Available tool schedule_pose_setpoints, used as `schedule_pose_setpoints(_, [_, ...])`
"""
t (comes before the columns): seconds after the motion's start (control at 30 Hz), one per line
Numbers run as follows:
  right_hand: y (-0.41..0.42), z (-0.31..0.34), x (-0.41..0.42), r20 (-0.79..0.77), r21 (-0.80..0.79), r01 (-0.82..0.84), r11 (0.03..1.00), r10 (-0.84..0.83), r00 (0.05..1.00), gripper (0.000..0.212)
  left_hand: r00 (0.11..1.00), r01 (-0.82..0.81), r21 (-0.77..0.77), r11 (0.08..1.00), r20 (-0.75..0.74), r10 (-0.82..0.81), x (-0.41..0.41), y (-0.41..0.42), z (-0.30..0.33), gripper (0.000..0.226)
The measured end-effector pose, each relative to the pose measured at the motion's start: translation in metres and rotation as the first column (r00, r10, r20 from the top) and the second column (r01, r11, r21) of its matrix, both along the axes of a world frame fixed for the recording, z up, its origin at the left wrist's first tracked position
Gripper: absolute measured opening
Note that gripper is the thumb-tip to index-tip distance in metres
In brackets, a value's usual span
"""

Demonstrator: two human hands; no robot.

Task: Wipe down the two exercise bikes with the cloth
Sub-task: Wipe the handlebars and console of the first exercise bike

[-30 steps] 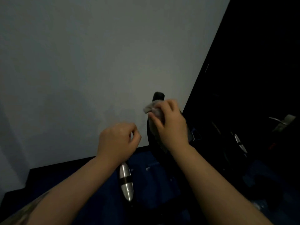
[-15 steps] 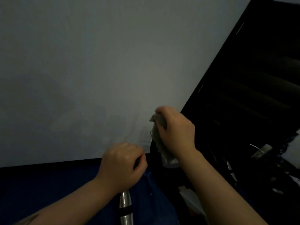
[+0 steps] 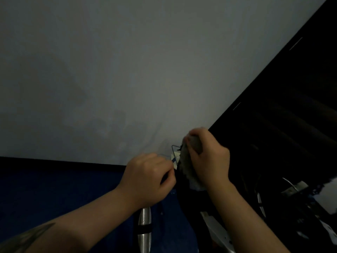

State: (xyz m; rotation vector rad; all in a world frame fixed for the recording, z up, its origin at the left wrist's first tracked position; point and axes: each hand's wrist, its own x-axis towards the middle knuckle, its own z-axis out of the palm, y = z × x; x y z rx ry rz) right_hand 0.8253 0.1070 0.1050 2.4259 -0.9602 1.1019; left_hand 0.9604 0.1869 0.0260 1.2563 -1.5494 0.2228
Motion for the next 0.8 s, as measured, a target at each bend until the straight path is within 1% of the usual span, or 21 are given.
schedule_pose_setpoints(0.03, [0.004, -0.015, -0.004, 0.007, 0.029, -0.011, 1.0, 0.011, 1.0, 0.014, 1.0, -0.004, 0.002, 1.0, 0.0, 0.004, 0.0, 0.0, 0.0, 0.024])
schedule_pose_setpoints(0.1, [0.016, -0.042, -0.012, 0.078, 0.176, -0.063, 0.982, 0.05, 0.996, 0.017, 1.0, -0.019, 0.01, 1.0, 0.007, 0.018, -0.001, 0.0, 0.0, 0.024])
schedule_pose_setpoints(0.17, [0.021, -0.048, -0.013, 0.154, 0.31, -0.15, 0.939, 0.106, 0.982, 0.015, 1.0, -0.014, 0.025, 1.0, 0.013, 0.013, -0.002, 0.001, -0.001, 0.024])
schedule_pose_setpoints(0.2, [0.019, -0.042, -0.011, 0.186, 0.343, -0.19, 0.92, 0.132, 0.974, 0.014, 1.0, -0.013, 0.025, 1.0, 0.012, 0.013, -0.002, 0.002, -0.001, 0.024])
schedule_pose_setpoints(0.23, [0.016, -0.033, -0.007, 0.21, 0.34, -0.212, 0.916, 0.146, 0.967, 0.013, 1.0, -0.016, 0.023, 1.0, 0.008, 0.016, -0.001, 0.001, -0.001, 0.024])
schedule_pose_setpoints(0.3, [0.009, -0.013, -0.002, 0.195, 0.218, -0.164, 0.962, 0.121, 0.973, 0.01, 1.0, -0.019, 0.026, 0.999, 0.001, 0.019, 0.0, 0.001, -0.002, 0.025])
schedule_pose_setpoints(0.33, [0.006, -0.005, 0.0, 0.151, 0.139, -0.104, 0.985, 0.083, 0.985, 0.01, 1.0, -0.024, 0.027, 0.999, -0.002, 0.024, 0.0, 0.001, -0.002, 0.026])
schedule_pose_setpoints(0.4, [0.003, -0.003, 0.0, 0.019, 0.006, 0.021, 1.0, -0.021, 1.0, 0.013, 0.999, -0.034, 0.021, 0.999, -0.004, 0.034, -0.002, 0.002, -0.001, 0.026])
schedule_pose_setpoints(0.43, [0.005, -0.008, -0.002, -0.027, -0.013, 0.051, 0.999, -0.052, 0.998, 0.015, 1.0, -0.031, 0.021, 0.999, -0.003, 0.031, -0.002, 0.002, 0.0, 0.025])
schedule_pose_setpoints(0.47, [0.009, -0.015, -0.004, -0.048, 0.024, 0.054, 0.998, -0.053, 0.997, 0.015, 1.0, -0.029, 0.021, 0.999, 0.0, 0.029, -0.002, 0.002, 0.0, 0.025])
schedule_pose_setpoints(0.57, [0.026, -0.038, -0.012, -0.094, 0.271, 0.02, 0.962, 0.005, 0.996, 0.012, 0.999, -0.037, 0.028, 0.999, 0.02, 0.037, -0.001, 0.003, 0.001, 0.024])
schedule_pose_setpoints(0.6, [0.027, -0.039, -0.015, -0.063, 0.372, -0.02, 0.928, 0.047, 0.997, 0.01, 0.999, -0.034, 0.033, 0.999, 0.026, 0.033, -0.001, 0.003, 0.001, 0.024])
schedule_pose_setpoints(0.63, [0.025, -0.036, -0.016, 0.025, 0.489, -0.097, 0.867, 0.098, 0.995, 0.007, 0.999, -0.035, 0.037, 0.999, 0.027, 0.034, -0.002, 0.004, 0.0, 0.023])
schedule_pose_setpoints(0.67, [0.023, -0.029, -0.015, 0.135, 0.572, -0.193, 0.797, 0.14, 0.981, 0.006, 0.999, -0.039, 0.039, 0.999, 0.025, 0.038, -0.002, 0.005, 0.0, 0.023])
schedule_pose_setpoints(0.7, [0.02, -0.023, -0.014, 0.223, 0.582, -0.266, 0.768, 0.164, 0.961, 0.005, 0.999, -0.04, 0.039, 0.998, 0.02, 0.039, -0.002, 0.005, 0.0, 0.023])
schedule_pose_setpoints(0.73, [0.017, -0.018, -0.012, 0.255, 0.553, -0.295, 0.779, 0.178, 0.95, 0.006, 0.999, -0.037, 0.042, 0.998, 0.01, 0.037, -0.002, 0.005, 0.0, 0.023])
schedule_pose_setpoints(0.77, [0.015, -0.017, -0.01, 0.23, 0.52, -0.281, 0.807, 0.185, 0.956, 0.007, 0.999, -0.038, 0.044, 0.998, -0.001, 0.038, -0.002, 0.005, 0.001, 0.024])
schedule_pose_setpoints(0.8, [0.015, -0.022, -0.008, 0.148, 0.491, -0.225, 0.842, 0.174, 0.973, 0.01, 0.999, -0.044, 0.043, 0.998, -0.007, 0.045, -0.002, 0.005, 0.001, 0.024])
